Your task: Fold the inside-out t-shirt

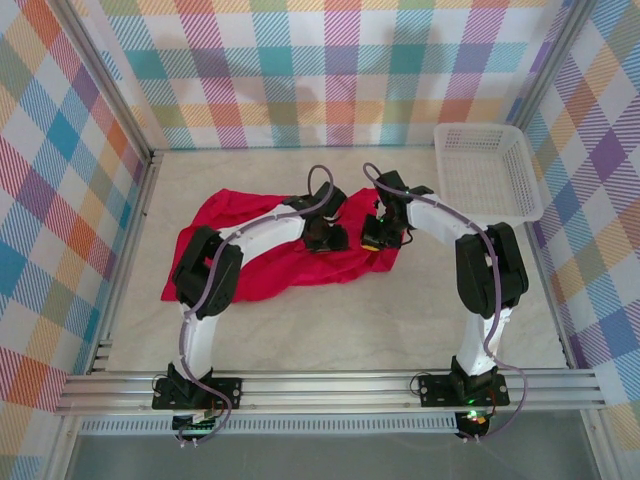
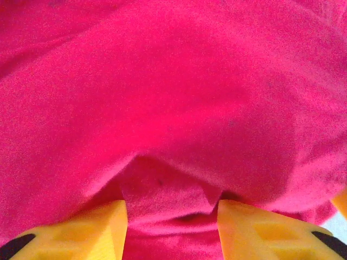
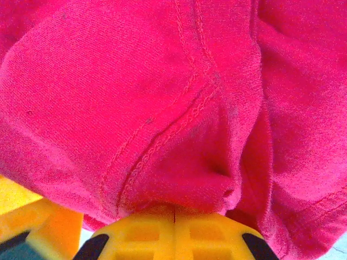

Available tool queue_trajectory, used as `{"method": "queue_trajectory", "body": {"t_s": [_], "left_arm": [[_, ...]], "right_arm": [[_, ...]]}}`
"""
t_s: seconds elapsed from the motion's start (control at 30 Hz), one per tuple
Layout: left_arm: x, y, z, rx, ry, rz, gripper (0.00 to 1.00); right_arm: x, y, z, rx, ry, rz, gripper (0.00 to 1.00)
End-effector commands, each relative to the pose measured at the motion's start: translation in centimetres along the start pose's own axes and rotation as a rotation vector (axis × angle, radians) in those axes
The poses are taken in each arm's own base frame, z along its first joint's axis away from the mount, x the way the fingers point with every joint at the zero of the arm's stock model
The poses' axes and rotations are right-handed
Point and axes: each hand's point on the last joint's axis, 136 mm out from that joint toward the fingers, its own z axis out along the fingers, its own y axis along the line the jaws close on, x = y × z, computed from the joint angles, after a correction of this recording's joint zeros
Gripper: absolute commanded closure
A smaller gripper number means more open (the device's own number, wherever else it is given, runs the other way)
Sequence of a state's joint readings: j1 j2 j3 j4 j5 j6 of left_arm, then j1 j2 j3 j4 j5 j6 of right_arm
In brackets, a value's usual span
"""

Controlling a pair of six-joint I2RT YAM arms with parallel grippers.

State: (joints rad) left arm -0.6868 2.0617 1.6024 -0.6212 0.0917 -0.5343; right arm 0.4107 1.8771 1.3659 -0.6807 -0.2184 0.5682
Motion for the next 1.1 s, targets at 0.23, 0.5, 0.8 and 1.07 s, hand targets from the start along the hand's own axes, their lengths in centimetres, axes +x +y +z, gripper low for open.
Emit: {"method": "queue_trajectory", "body": {"t_s": [0.23,0.5,0.8,1.07], "left_arm": [[-1.5,1.2,-0.6,-0.151,-0.025,0.029,0.94],[-2.4,-1.6,-10.6,-0.032,-0.108,0.074,1.00],[1.5,-5.4,-17.6,0.366,-0.027,0.098,1.00],[-1.3,-3.8,-13.2,0.546,0.079,-0.155,1.00]], "right_arm": [[0.3,-0.2,-0.3,-0.013,-0.009,-0.006,1.00],[-2.9,-2.5,-1.2,0.041,-0.057,0.037,1.00],[-5.5,-1.9,-2.0,0.059,-0.050,0.019,1.00],[-3.3,0.4,-4.7,0.007,-0.058,-0.020,0.78]]}}
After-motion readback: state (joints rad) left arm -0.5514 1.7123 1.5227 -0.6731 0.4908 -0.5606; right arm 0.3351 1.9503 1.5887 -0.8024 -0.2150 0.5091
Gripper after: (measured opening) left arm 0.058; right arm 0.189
